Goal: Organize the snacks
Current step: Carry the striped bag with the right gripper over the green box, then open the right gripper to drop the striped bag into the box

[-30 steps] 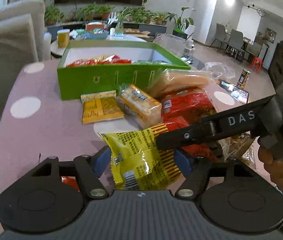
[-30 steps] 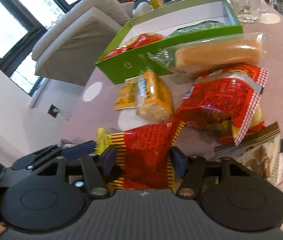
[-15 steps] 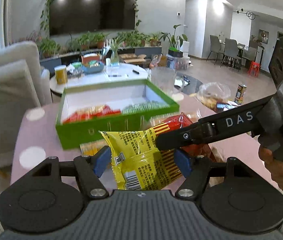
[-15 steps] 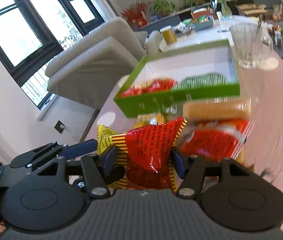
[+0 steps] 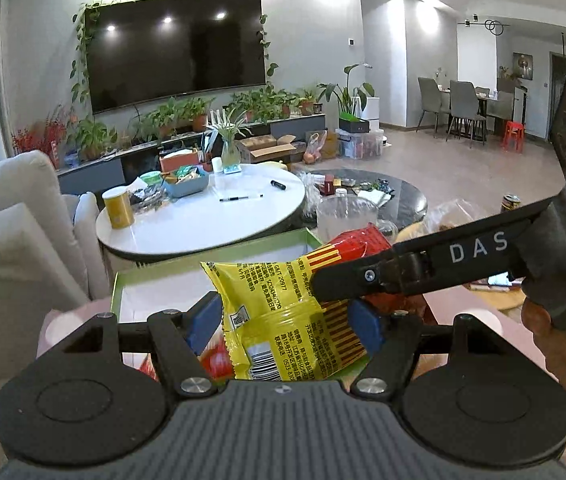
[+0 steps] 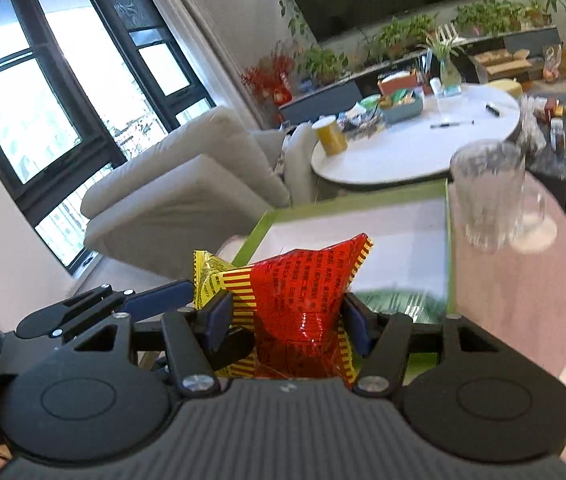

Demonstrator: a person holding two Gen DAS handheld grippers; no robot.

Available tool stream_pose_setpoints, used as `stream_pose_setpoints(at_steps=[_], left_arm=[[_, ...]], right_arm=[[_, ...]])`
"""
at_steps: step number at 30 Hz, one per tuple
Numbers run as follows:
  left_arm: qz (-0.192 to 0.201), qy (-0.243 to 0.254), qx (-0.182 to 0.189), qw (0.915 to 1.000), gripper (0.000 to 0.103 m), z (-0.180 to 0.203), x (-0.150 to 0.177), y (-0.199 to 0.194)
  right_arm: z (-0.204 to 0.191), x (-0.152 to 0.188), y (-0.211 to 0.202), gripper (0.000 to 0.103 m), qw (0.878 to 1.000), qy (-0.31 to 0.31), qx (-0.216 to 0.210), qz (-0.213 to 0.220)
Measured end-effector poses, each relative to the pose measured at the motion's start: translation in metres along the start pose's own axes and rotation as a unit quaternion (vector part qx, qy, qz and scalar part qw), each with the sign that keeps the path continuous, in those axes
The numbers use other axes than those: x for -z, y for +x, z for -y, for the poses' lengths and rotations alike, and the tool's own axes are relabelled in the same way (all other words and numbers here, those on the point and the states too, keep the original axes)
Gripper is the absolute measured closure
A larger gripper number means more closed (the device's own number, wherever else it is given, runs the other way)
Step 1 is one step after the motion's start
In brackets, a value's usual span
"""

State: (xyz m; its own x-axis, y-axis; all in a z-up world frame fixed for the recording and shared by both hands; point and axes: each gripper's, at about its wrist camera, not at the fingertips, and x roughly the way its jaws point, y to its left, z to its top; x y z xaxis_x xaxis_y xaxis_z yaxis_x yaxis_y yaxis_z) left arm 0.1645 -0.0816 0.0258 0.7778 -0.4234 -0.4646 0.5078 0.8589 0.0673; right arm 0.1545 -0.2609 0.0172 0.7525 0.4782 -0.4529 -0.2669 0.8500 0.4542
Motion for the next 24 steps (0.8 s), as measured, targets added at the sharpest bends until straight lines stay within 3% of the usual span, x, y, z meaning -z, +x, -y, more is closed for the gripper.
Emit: stream_pose_setpoints(at_steps=[12, 14, 17, 24], left_arm=[[-0.020, 0.011, 0.003, 0.9997, 0.036, -0.009, -0.010, 0.085], [-0.029, 0.015, -0.012, 0.9994, 0.036, -0.010, -0.007, 0.094], [-0.043, 0.001, -0.023, 0.9988, 0.036, -0.016, -0.002, 0.099], [-0.053, -0.022, -0.031, 0.9979, 0.035, -0.022, 0.008, 0.090]], right_arm=[[0.044, -0.021, 0.052, 0.054, 1.000, 0.008, 0.002, -0.008], [0.045, -0.021, 0.055, 0.054, 1.000, -0.002, 0.030, -0.002], [0.050, -0.017, 0.051, 0.054, 0.997, -0.013, 0.072, 0.018], [0.060, -0.004, 0.033, 0.054, 0.997, 0.000, 0.072, 0.000]])
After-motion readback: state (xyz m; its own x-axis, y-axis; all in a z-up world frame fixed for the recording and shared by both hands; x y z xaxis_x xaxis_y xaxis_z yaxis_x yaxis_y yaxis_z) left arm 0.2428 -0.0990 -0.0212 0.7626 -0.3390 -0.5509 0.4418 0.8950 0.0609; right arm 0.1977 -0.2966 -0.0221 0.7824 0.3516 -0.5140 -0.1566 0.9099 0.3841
